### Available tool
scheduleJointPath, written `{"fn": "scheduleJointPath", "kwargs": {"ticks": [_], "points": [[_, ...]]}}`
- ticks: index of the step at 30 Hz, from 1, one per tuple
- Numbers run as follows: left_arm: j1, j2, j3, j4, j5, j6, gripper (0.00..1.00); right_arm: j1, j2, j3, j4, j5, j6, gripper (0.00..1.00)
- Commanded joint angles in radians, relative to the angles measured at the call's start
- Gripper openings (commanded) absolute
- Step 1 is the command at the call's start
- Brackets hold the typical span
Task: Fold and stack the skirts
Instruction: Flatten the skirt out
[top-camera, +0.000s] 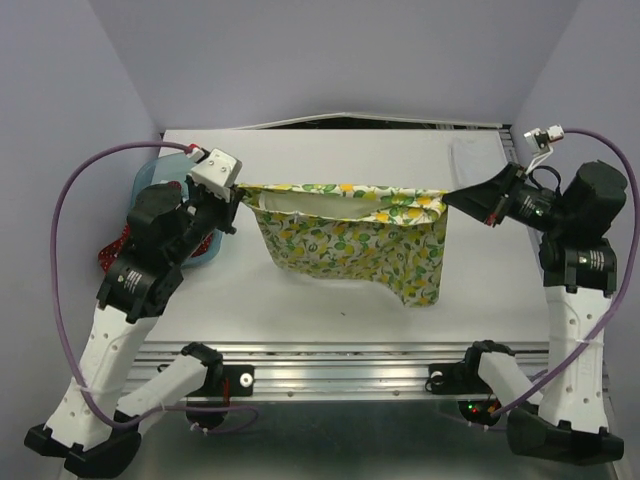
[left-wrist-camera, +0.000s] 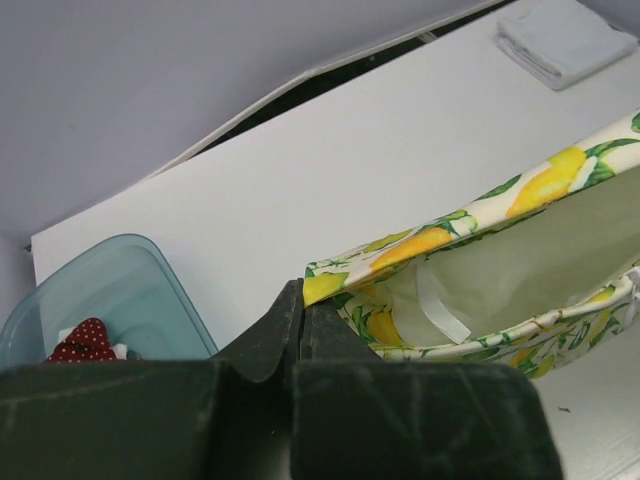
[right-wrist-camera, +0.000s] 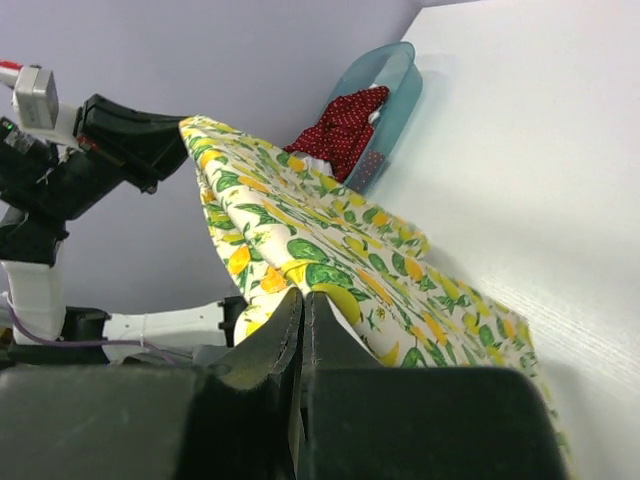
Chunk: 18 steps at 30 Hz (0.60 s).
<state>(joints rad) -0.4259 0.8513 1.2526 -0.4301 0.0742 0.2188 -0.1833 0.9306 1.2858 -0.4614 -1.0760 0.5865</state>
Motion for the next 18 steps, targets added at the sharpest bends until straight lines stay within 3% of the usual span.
{"fn": "scheduleJointPath", "kwargs": {"ticks": [1,6,10,11,13,14,15,16,17,18], "points": [[0.042,0.008,0.05,-0.134,-0.123,0.005,0.0,-0.054,-0.004,-0.031,-0.124,0.23,0.038,0.01],[0.042,0.141,-0.028,-0.049,-0.086,-0.031,0.01,-0.054,0.092,-0.21,-0.045,0.291,0.139,0.01],[0.042,0.381,0.004,0.057,-0.096,-0.05,0.06,-0.054,0.285,-0.273,0.217,0.292,0.242,0.01],[0.044,0.514,0.083,0.065,-0.102,-0.052,0.13,-0.054,0.386,-0.266,0.255,0.301,0.259,0.06],[0.045,0.648,0.186,0.067,-0.105,-0.055,0.3,-0.054,0.495,-0.225,0.289,0.32,0.276,0.32],[0.047,0.716,0.246,0.057,-0.093,-0.049,0.41,-0.054,0.549,-0.153,0.328,0.303,0.283,0.6],[0.05,0.833,0.375,0.042,-0.088,-0.042,0.59,-0.054,0.635,-0.114,0.34,0.301,0.283,0.67],[0.059,0.888,0.452,0.003,-0.079,-0.036,0.63,-0.054,0.671,-0.038,0.346,0.329,0.27,0.78],[0.068,0.987,0.604,-0.018,-0.041,-0.035,0.91,-0.054,0.698,-0.001,0.354,0.332,0.26,0.84],[0.075,1.034,0.678,-0.042,-0.036,-0.032,0.93,-0.054,0.723,0.033,0.36,0.338,0.251,0.91]]}}
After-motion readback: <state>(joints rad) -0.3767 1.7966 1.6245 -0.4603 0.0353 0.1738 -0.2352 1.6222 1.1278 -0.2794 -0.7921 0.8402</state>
